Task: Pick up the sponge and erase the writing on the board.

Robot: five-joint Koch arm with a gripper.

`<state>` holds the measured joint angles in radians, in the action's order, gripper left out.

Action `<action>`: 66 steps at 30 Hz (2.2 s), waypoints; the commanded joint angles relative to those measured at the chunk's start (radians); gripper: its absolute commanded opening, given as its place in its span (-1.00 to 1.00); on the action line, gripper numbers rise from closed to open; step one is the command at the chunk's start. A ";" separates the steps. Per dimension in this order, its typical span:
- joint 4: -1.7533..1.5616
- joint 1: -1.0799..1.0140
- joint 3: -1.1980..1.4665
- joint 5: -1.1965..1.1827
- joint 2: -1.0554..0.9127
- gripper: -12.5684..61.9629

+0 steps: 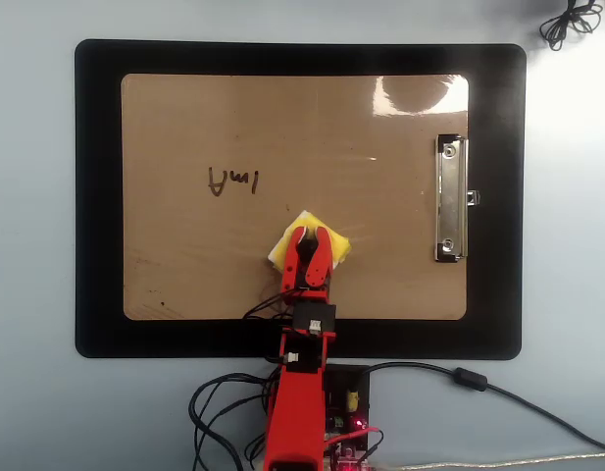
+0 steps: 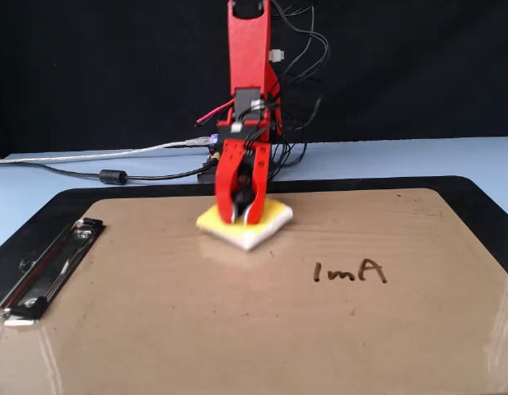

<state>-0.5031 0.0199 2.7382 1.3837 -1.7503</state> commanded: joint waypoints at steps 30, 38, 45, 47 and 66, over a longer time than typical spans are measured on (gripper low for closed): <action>-0.008 0.293 -0.546 0.089 0.511 -0.88; 0.034 0.288 -0.209 0.086 0.158 -0.88; 0.034 0.298 -0.833 0.091 0.712 -0.88; 0.034 0.299 -0.785 0.092 0.692 -0.88; 0.038 0.403 -0.805 0.104 0.701 -0.88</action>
<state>-0.4679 0.4111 1.8577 1.4742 -1.0032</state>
